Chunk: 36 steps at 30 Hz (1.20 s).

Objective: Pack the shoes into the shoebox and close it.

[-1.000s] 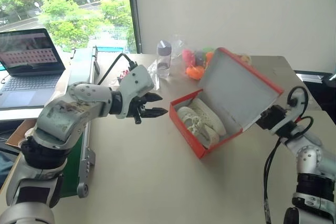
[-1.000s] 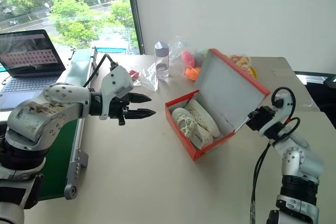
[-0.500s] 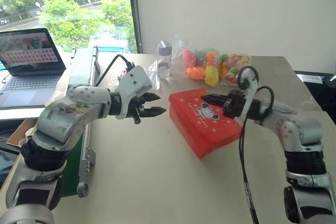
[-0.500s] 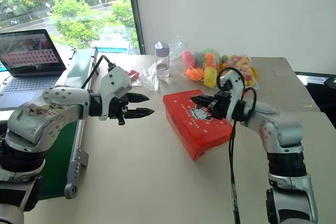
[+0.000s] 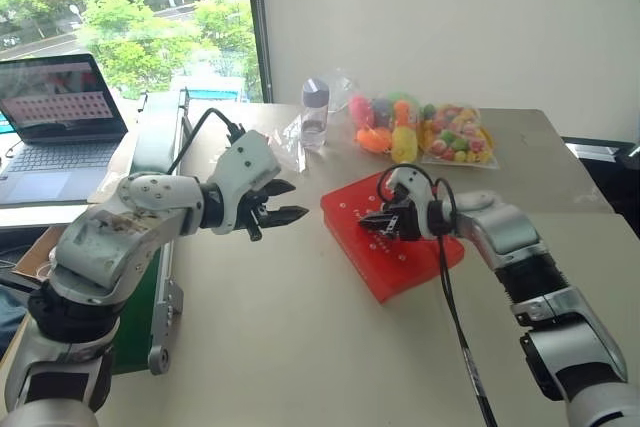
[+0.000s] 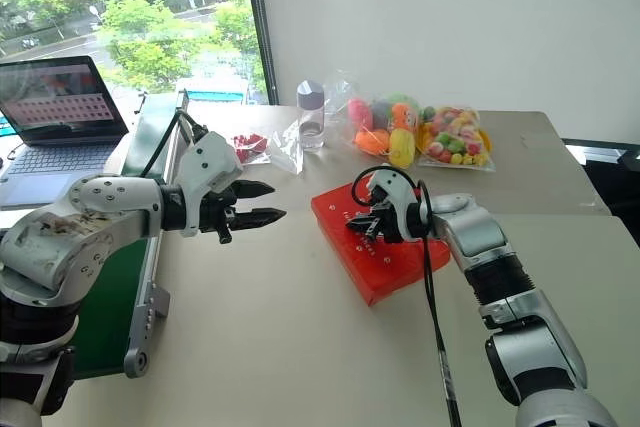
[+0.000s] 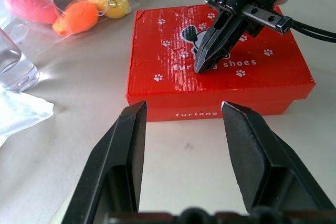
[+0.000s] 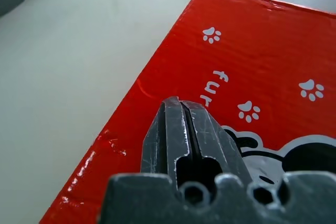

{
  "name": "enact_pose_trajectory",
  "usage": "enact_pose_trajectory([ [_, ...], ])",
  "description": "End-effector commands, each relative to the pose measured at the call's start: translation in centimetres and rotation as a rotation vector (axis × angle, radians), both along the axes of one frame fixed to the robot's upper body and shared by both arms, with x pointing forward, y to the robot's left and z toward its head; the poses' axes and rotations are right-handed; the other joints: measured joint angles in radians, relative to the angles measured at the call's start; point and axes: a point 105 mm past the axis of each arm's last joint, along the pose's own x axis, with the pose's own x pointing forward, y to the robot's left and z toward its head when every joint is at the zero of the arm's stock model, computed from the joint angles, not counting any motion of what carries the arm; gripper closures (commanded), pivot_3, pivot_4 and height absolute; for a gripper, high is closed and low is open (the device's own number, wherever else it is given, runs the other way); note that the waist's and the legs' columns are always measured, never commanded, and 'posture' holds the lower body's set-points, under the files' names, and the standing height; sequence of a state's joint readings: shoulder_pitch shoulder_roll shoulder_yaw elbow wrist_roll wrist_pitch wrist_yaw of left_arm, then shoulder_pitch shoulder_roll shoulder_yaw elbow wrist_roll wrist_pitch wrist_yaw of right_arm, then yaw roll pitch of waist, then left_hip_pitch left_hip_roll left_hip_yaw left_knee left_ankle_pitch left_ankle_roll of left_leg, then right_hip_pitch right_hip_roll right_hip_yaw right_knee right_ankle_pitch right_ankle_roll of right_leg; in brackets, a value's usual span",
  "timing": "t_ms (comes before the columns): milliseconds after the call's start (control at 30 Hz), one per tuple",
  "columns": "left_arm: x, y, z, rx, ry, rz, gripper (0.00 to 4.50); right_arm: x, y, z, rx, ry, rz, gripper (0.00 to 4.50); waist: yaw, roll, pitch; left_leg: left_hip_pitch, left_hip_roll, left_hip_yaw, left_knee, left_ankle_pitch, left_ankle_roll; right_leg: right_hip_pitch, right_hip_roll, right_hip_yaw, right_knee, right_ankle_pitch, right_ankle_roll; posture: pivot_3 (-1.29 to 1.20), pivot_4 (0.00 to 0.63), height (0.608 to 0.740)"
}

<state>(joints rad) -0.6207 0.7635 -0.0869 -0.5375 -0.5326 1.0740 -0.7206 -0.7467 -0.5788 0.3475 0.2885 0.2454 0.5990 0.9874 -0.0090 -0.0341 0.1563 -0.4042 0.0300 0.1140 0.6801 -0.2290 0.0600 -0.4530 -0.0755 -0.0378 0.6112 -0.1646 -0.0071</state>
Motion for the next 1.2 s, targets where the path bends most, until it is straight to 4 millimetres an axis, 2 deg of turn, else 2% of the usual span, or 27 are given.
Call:
enact_pose_trajectory([
  [33,-0.3,0.1,1.2,-0.016,-0.057,0.016,2.11,-0.9,-2.3,-5.8,-0.266,0.072,0.0,4.43,-0.001,-0.002,-0.001,0.001,0.0,0.0,0.0,0.0,-0.001,0.001,0.0,0.0,0.0,-0.001,-0.001,0.0,0.15,0.74],
  [100,-0.4,0.2,1.1,-0.019,-0.057,0.025,2.11,-1.1,-2.7,-6.8,-0.324,0.062,0.023,4.43,-0.001,-0.004,-0.003,0.006,0.0,0.0,0.0,-0.001,-0.003,0.006,0.0,0.0,0.0,-0.002,-0.004,0.0,0.15,0.74],
  [200,-0.5,0.4,1.1,-0.021,-0.055,0.034,2.11,-1.0,-1.9,-5.8,-0.244,0.075,0.021,4.43,0.002,-0.008,-0.005,0.016,0.001,-0.001,-0.001,-0.005,-0.01,0.016,-0.001,-0.001,-0.001,-0.004,-0.006,0.0,0.15,0.74],
  [300,-0.9,0.6,0.8,-0.024,-0.036,0.024,2.11,-0.7,-0.7,-1.5,-0.089,0.009,0.07,4.43,0.008,-0.008,-0.006,0.016,0.002,-0.001,-0.001,-0.005,-0.01,0.015,-0.002,-0.001,-0.002,-0.004,-0.006,0.0,0.15,0.74],
  [433,-1.0,1.1,0.2,-0.02,-0.004,0.014,2.11,-1.5,0.1,4.6,0.067,-0.109,0.176,4.43,0.012,-0.006,-0.004,0.01,0.002,0.0,-0.001,-0.004,-0.011,0.01,-0.002,-0.001,0.0,-0.004,-0.006,0.0,0.15,0.74],
  [533,-0.9,1.3,0.1,-0.025,-0.002,0.007,2.11,-2.5,0.0,7.5,0.117,-0.144,0.22,4.43,0.012,-0.006,-0.004,-0.005,0.001,0.0,-0.002,-0.001,-0.008,-0.006,0.0,-0.001,0.001,-0.002,-0.005,0.0,0.15,0.74],
  [567,-0.9,1.3,0.1,-0.029,-0.003,0.005,2.11,-2.8,-0.3,8.3,0.12,-0.156,0.231,4.43,0.013,-0.005,-0.003,-0.005,0.002,-0.001,-0.002,0.001,-0.003,-0.006,0.001,-0.001,0.001,0.0,-0.002,0.0,0.15,0.74],
  [633,-0.9,1.3,0.0,-0.032,-0.008,-0.012,2.11,-3.6,-1.0,9.6,0.114,-0.17,0.248,4.43,0.015,-0.005,-0.003,-0.006,0.002,-0.001,-0.003,-0.001,-0.004,-0.006,0.002,-0.002,0.001,-0.001,-0.006,0.0,0.15,0.74],
  [733,-1.2,1.2,-0.1,-0.043,-0.01,-0.04,2.11,-4.5,-1.9,10.7,0.102,-0.174,0.255,4.43,0.016,-0.005,-0.003,-0.006,0.002,-0.001,-0.004,-0.004,-0.002,-0.006,0.001,-0.003,0.0,-0.003,-0.009,0.0,0.15,0.74],
  [933,-1.5,1.2,0.4,-0.077,-0.017,-0.065,2.11,-5.6,-3.7,11.5,0.065,-0.171,0.241,4.43,0.021,-0.006,-0.003,-0.007,0.001,0.0,-0.002,-0.006,0.0,-0.006,0.0,-0.003,-0.001,-0.01,-0.004,0.0,0.15,0.74],
  [1100,-1.8,1.3,0.5,-0.112,0.009,-0.065,2.11,-5.3,-4.8,11.4,0.059,-0.177,0.181,4.43,0.021,-0.006,-0.002,-0.006,0.001,0.0,0.0,-0.006,0.0,-0.005,-0.001,-0.002,0.0,-0.011,-0.005,0.0,0.15,0.74],
  [1200,-1.6,1.7,-0.1,-0.101,0.02,-0.042,2.11,-5.1,-4.8,11.5,0.126,-0.165,0.15,4.43,0.02,-0.006,-0.002,-0.005,0.001,0.0,0.0,-0.006,0.0,-0.004,0.0,-0.002,0.0,-0.011,-0.006,0.0,0.15,0.74],
])
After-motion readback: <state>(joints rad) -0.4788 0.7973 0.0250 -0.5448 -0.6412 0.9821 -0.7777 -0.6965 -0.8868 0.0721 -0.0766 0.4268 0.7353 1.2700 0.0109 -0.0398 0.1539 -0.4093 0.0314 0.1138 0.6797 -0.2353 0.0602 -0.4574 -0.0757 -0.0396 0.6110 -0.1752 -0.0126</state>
